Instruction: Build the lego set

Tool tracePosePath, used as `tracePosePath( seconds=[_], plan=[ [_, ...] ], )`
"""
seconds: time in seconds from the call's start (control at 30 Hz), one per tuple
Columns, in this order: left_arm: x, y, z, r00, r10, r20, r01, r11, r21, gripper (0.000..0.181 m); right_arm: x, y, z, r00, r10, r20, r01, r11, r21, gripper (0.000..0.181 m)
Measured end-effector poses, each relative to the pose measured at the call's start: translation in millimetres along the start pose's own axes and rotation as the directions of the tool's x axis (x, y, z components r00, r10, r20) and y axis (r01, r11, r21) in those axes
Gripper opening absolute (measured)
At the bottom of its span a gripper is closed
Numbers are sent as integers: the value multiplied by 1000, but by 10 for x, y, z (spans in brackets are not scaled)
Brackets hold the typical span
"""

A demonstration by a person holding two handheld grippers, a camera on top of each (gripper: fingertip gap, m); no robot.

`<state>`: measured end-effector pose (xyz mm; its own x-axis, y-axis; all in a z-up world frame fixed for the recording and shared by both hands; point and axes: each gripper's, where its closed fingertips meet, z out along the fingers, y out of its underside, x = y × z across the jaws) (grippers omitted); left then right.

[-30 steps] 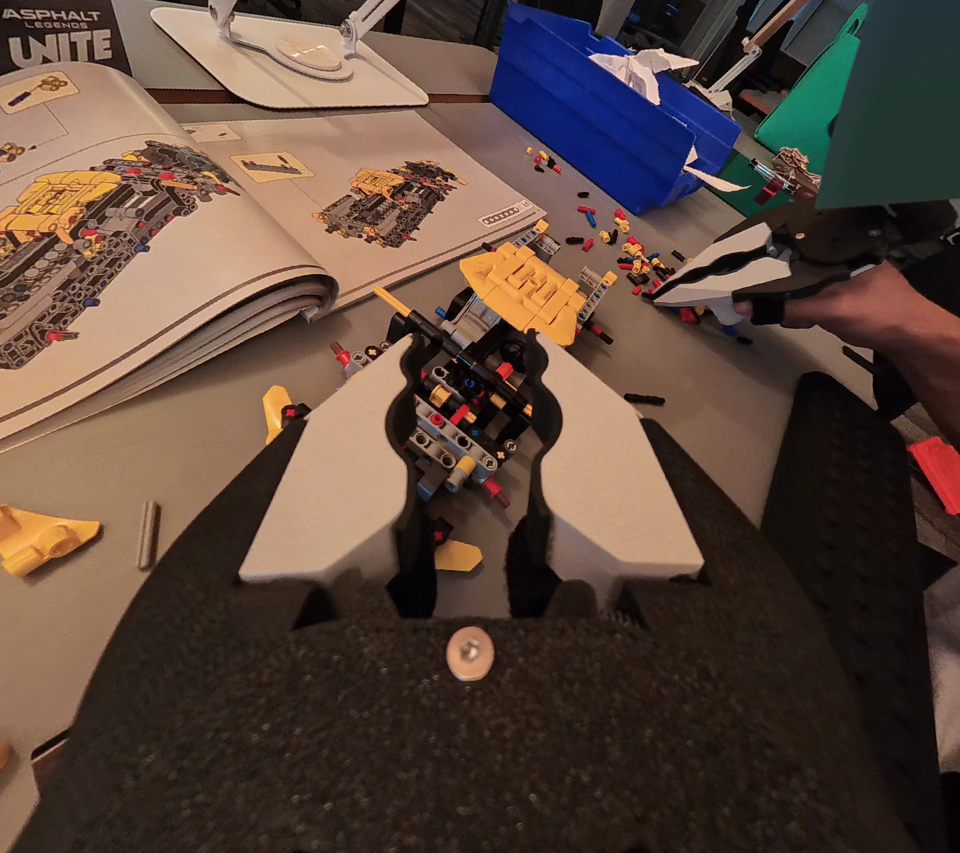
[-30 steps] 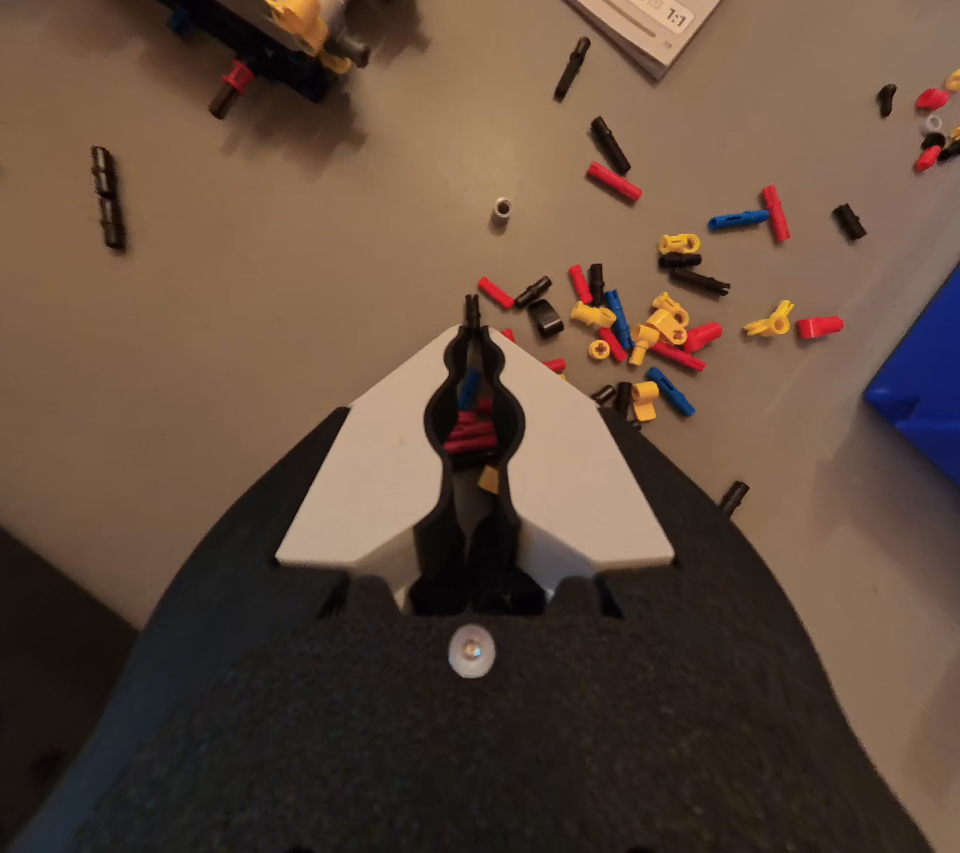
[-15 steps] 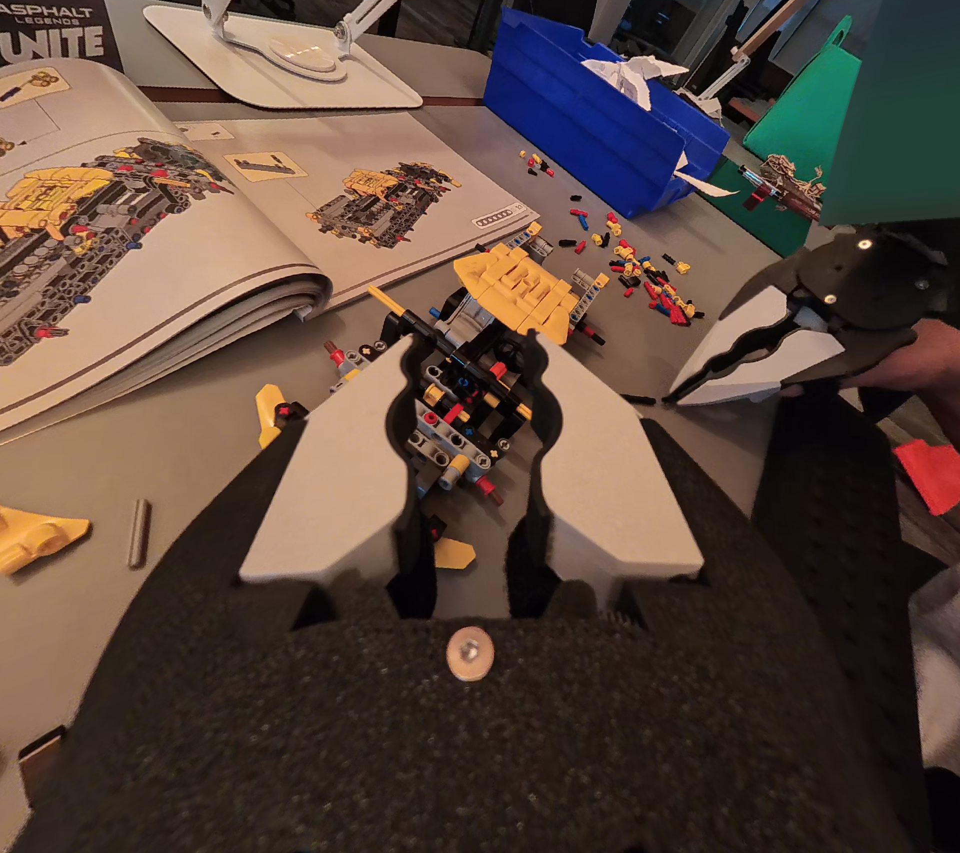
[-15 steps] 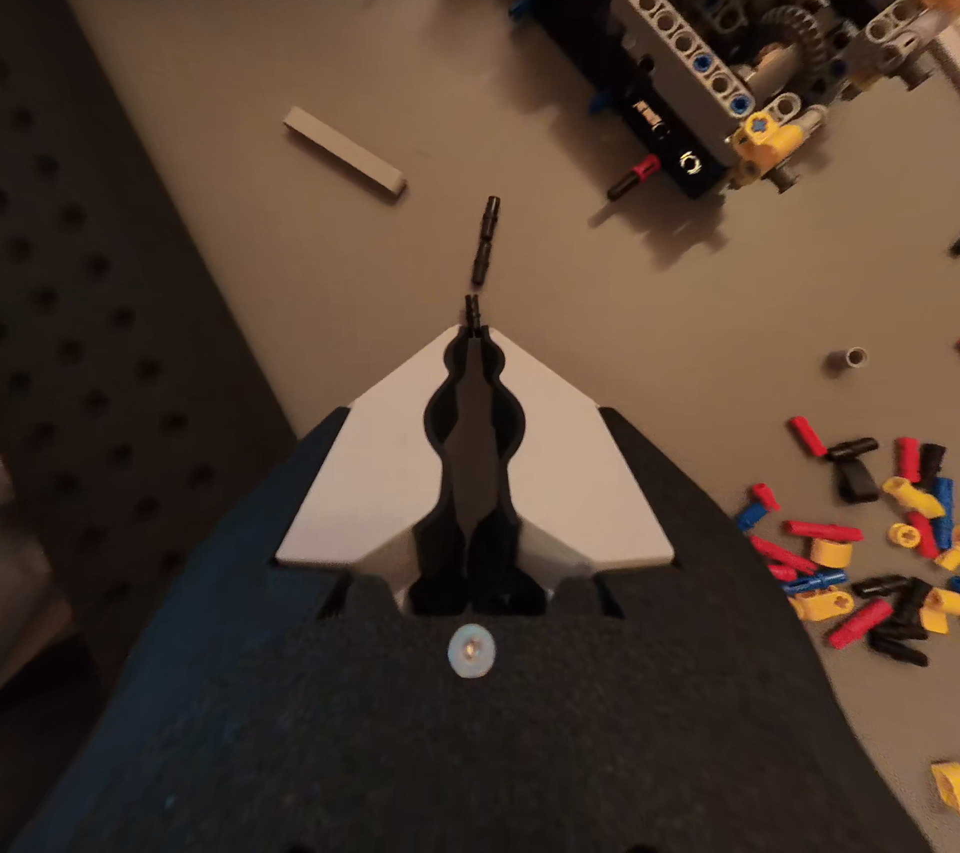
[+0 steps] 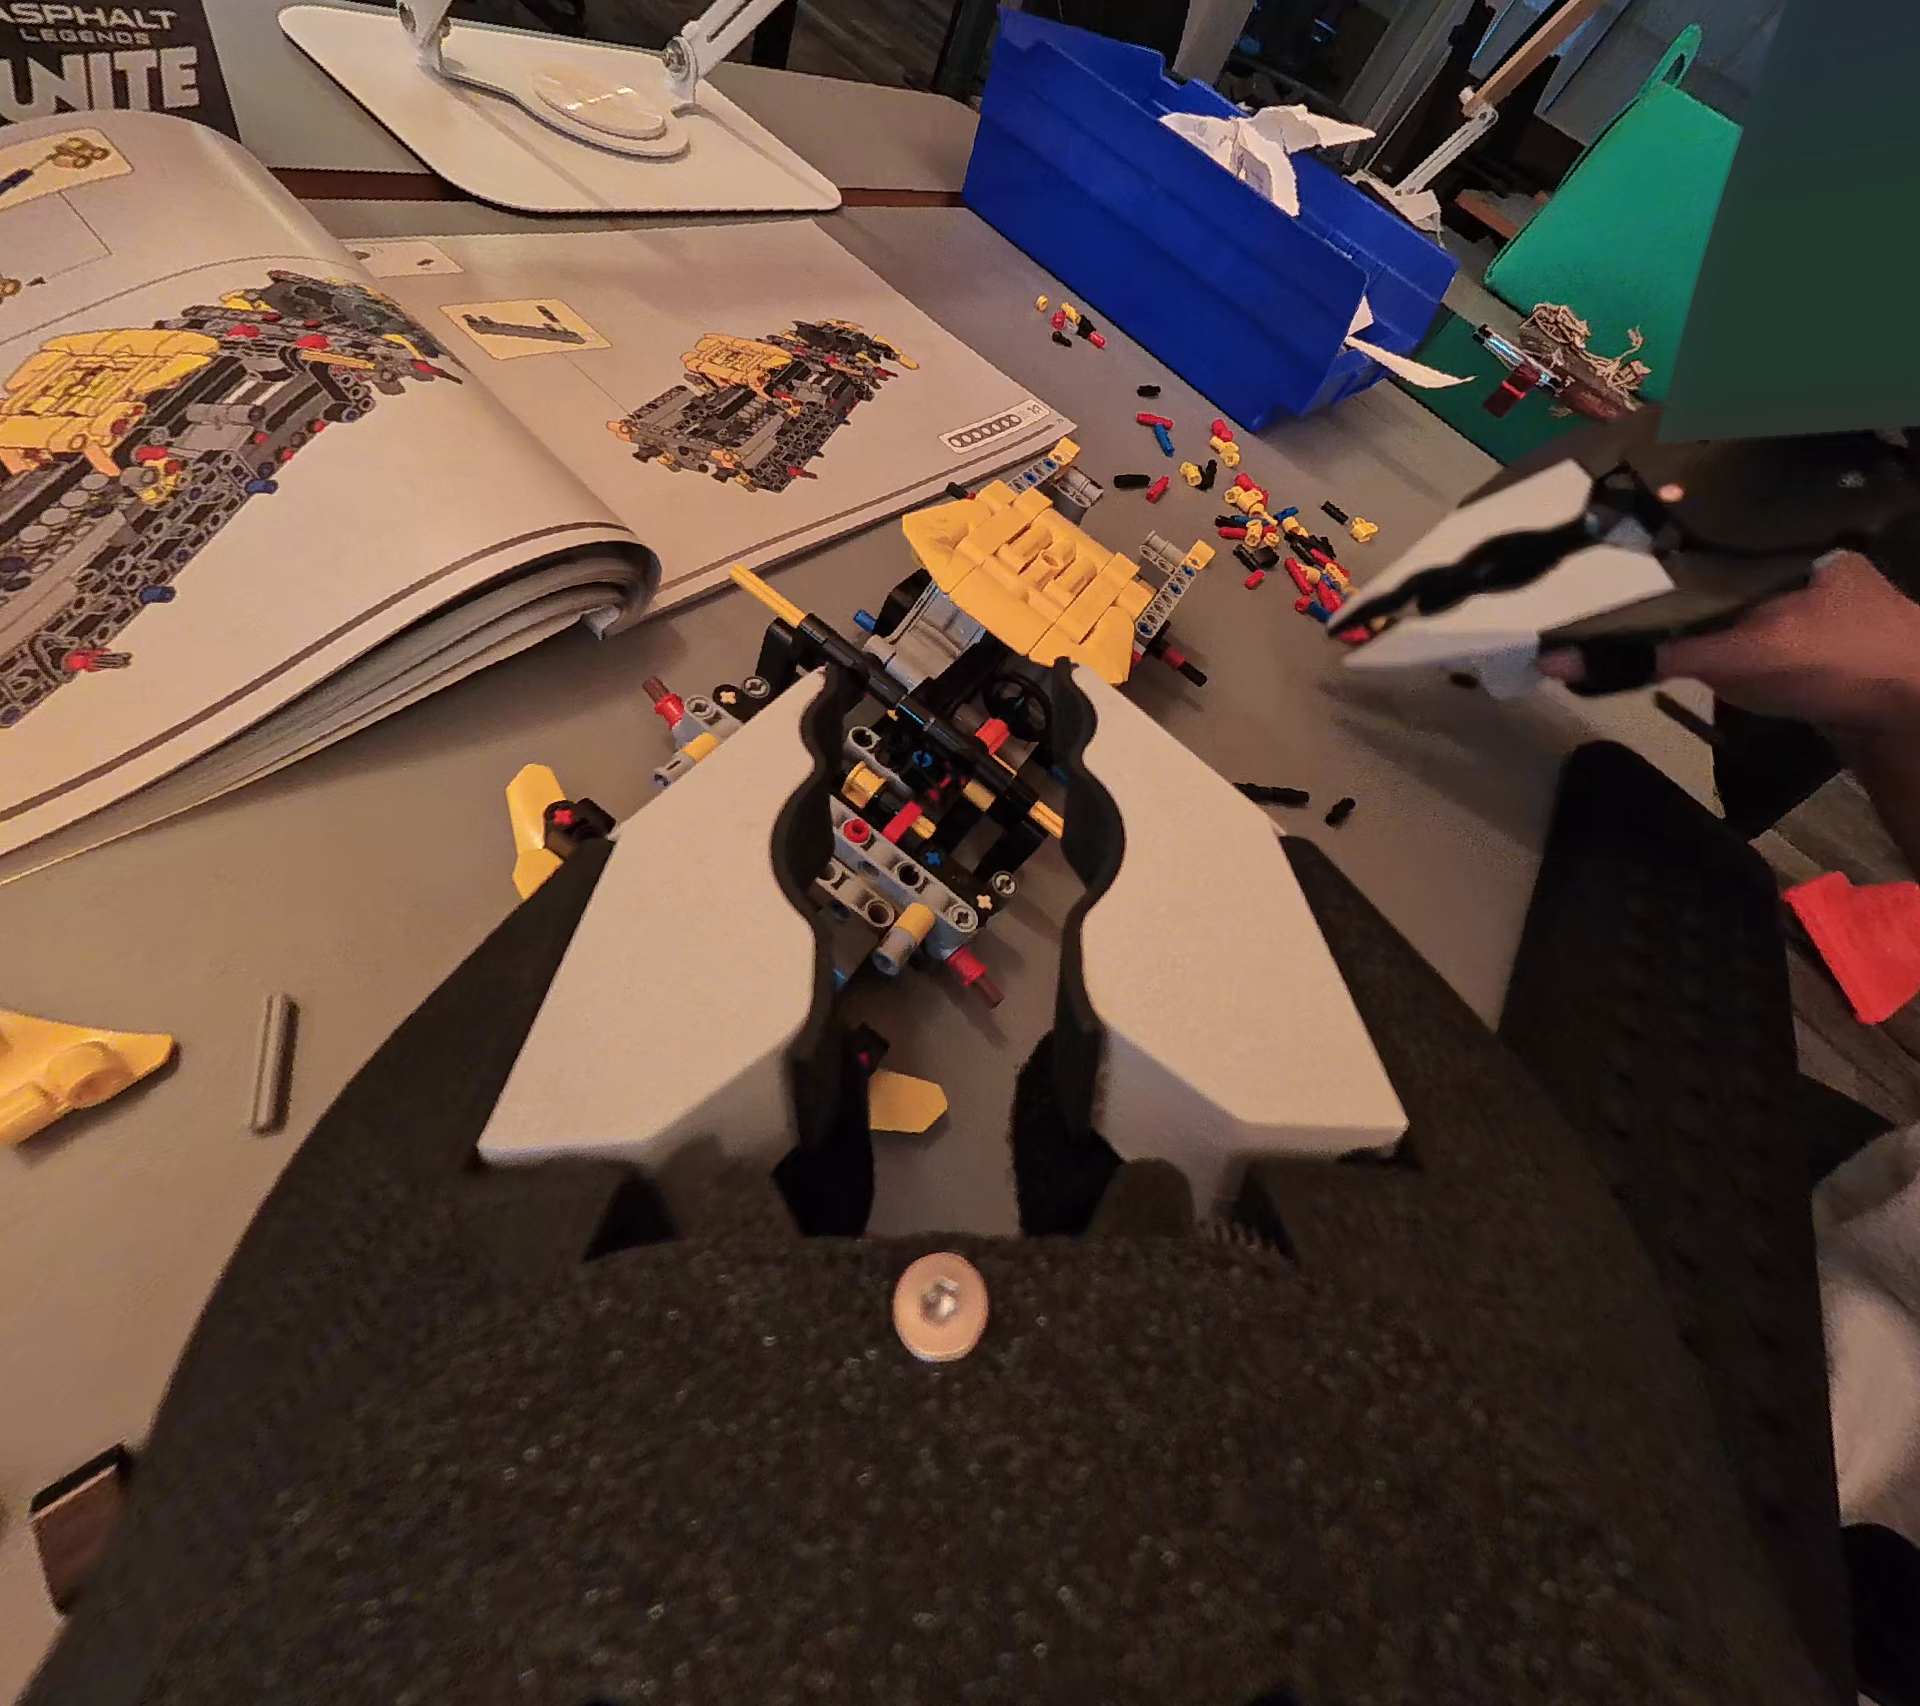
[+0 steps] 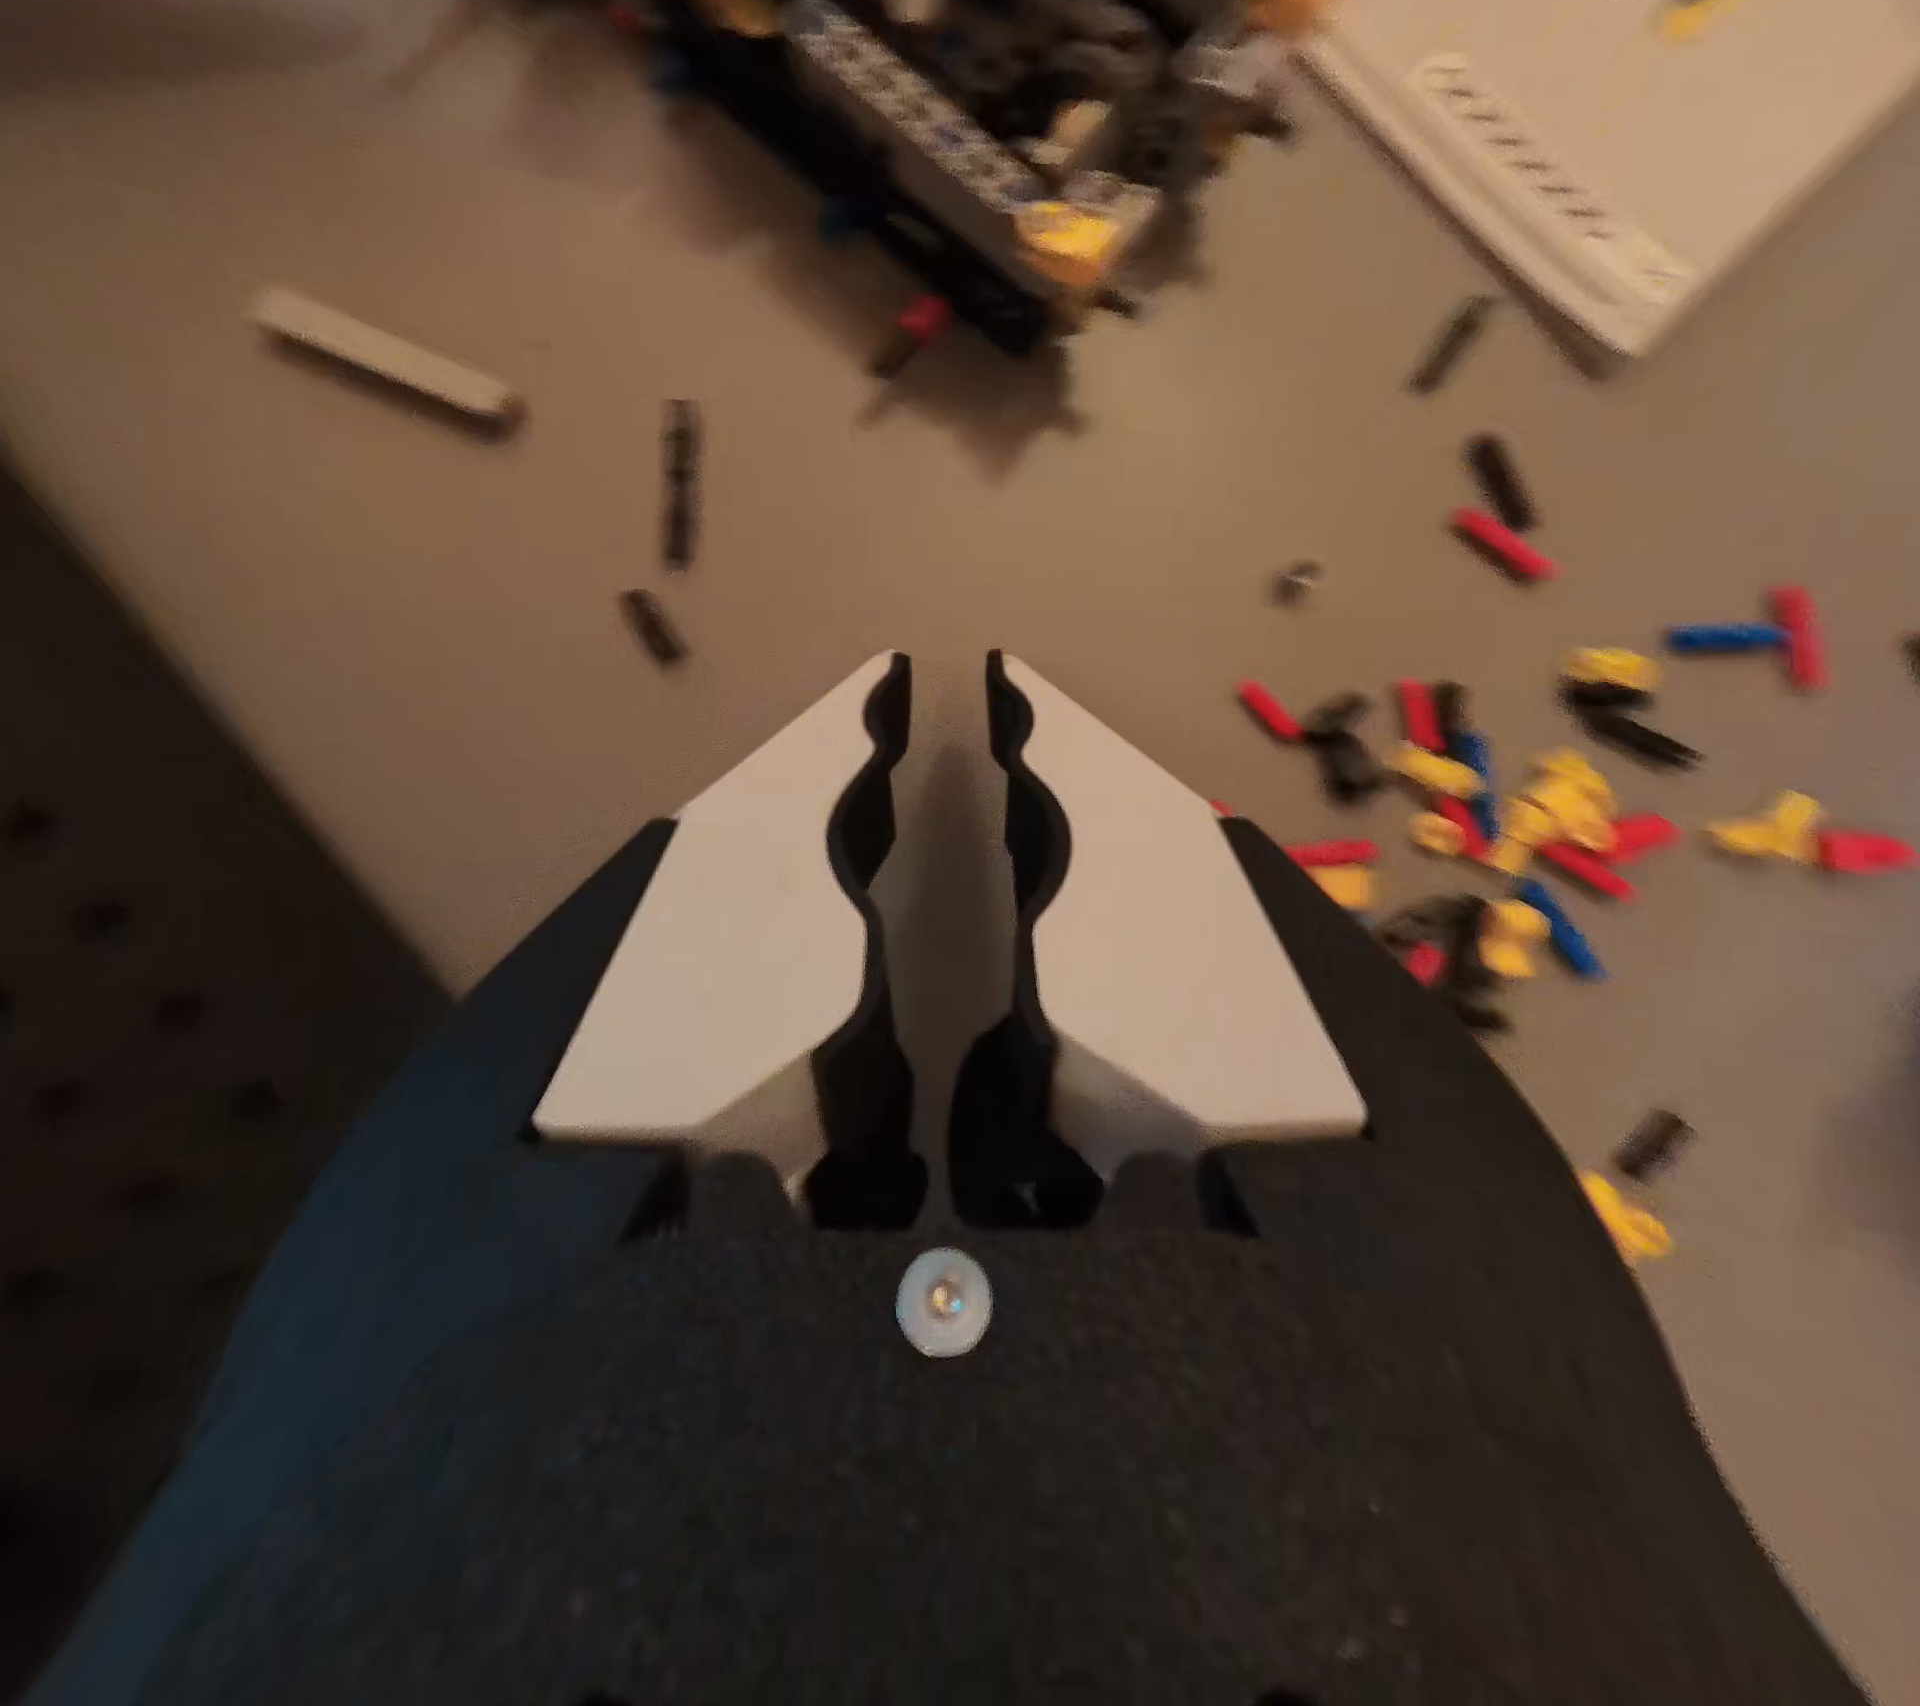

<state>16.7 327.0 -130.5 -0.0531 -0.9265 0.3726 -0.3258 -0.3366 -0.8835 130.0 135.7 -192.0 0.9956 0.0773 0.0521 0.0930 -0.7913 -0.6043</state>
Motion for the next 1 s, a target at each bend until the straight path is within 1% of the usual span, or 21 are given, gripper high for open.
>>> tracePosePath(
  seconds=[0.07,0.1,0.2,0.3,0.4,0.53,0.6,0.7,0.77,0.83,0.87,0.93,1.0],
  plan=[
    [4,-1,0,1000,0,-1,0,1000,1,40,344,69,-27,993,58,-98,-58,998,5,16],
    [4,1,0,1000,0,-1,0,1000,0,40,477,110,-19,989,77,-128,-77,997,4,17],
    [1,4,3,1000,2,0,-2,1000,-2,40,743,152,17,975,137,-178,-138,990,10,17],
    [-13,8,5,1000,4,7,-4,1000,-4,40,811,121,65,970,153,-187,-154,988,14,14],
    [-19,7,8,1000,-2,4,2,1000,-5,40,845,189,107,970,131,-204,-139,990,-23,13],
    [-11,4,19,1000,-3,-2,3,1000,-6,40,833,186,117,969,180,-168,-181,983,6,11],
    [-2,5,23,1000,-5,-8,5,1000,-7,40,821,222,152,969,194,-155,-199,980,-15,11],
    [0,10,23,1000,-5,-8,4,1000,-8,40,836,227,167,971,157,-180,-166,986,-32,5],
    [-7,9,19,1000,-5,-6,5,1000,-8,40,853,218,153,971,125,-203,-137,990,-45,4],
    [-9,6,17,1000,-8,-7,8,1000,-6,40,770,133,113,979,112,-171,-118,993,-22,5],
    [-10,5,15,1000,-9,-7,9,1000,-5,40,665,48,76,987,96,-125,-96,995,8,5],
    [-10,4,15,1000,-7,-5,7,1000,-5,40,236,-135,-8,998,13,55,-17,997,73,4],
    [-5,11,16,1000,-5,-5,5,1000,-7,40,-258,-165,-62,970,-69,232,50,995,85,5]
  ],
)
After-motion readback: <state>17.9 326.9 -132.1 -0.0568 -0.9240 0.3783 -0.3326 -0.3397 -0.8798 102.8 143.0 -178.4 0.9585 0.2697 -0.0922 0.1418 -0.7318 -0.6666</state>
